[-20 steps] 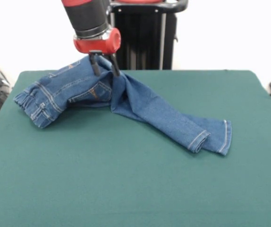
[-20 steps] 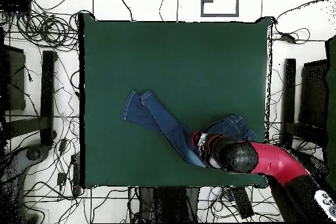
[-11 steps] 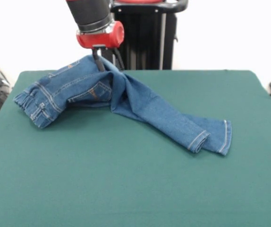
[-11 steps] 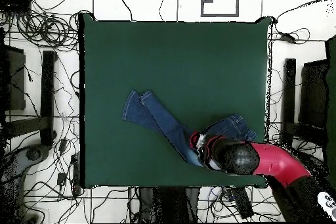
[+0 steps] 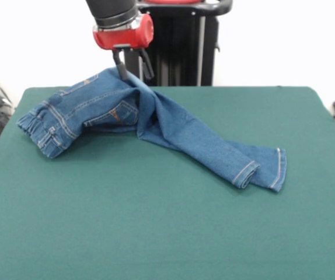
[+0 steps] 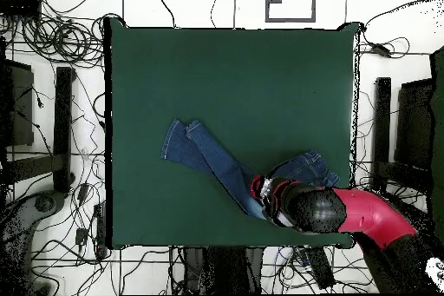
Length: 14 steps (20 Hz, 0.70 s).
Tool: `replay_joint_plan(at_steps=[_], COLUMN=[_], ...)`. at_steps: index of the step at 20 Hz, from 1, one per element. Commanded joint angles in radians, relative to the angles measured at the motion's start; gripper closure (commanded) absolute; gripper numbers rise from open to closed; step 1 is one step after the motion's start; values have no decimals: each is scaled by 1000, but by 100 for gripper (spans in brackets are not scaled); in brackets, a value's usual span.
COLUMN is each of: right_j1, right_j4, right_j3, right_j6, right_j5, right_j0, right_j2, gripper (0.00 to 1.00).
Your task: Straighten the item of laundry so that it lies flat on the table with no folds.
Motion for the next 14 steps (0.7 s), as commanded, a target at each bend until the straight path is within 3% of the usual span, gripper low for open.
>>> replay_joint_plan(at_steps=[1,4,14], right_j1=[61,105,118], right_j4=[-22,-44,-82], right_j3=[67,69,133], right_j6=[-158,-193,-191], right_j5=[81,97,58], right_j0=[40,33,12], right_j2=[89,95,97], gripper=[0,0,0])
